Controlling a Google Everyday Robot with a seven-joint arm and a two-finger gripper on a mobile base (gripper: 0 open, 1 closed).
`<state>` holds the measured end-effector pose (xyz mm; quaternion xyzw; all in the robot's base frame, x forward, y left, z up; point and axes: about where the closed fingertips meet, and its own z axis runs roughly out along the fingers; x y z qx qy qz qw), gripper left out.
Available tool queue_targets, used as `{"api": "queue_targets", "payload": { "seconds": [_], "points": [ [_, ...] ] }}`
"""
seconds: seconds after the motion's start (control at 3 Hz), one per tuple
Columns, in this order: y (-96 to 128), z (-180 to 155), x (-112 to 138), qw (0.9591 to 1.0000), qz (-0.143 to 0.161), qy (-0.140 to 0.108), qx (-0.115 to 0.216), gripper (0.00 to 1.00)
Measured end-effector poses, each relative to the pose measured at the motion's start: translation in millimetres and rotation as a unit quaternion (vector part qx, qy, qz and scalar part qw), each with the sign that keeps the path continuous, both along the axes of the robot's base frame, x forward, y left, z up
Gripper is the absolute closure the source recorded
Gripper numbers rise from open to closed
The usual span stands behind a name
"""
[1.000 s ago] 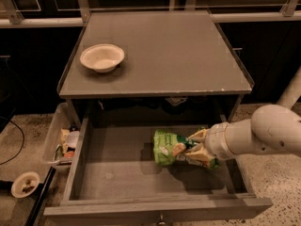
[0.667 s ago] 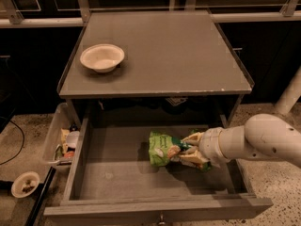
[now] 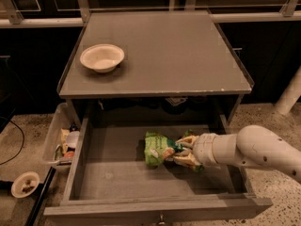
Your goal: Place green rice chip bag into top drawer
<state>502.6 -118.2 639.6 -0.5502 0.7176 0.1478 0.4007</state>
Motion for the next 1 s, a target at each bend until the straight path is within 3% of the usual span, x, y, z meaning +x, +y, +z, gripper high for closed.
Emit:
{"api": "queue_targets", "payload": {
  "seconds": [0.33,1.0],
  "points": [
    [0.1,-0.5,0.6,1.0,-0.001,-0.001,0.0,0.82],
    [-1.9,4.4,-4.3,1.0,-0.001,-0.001,-0.005,0.35]
  ]
}}
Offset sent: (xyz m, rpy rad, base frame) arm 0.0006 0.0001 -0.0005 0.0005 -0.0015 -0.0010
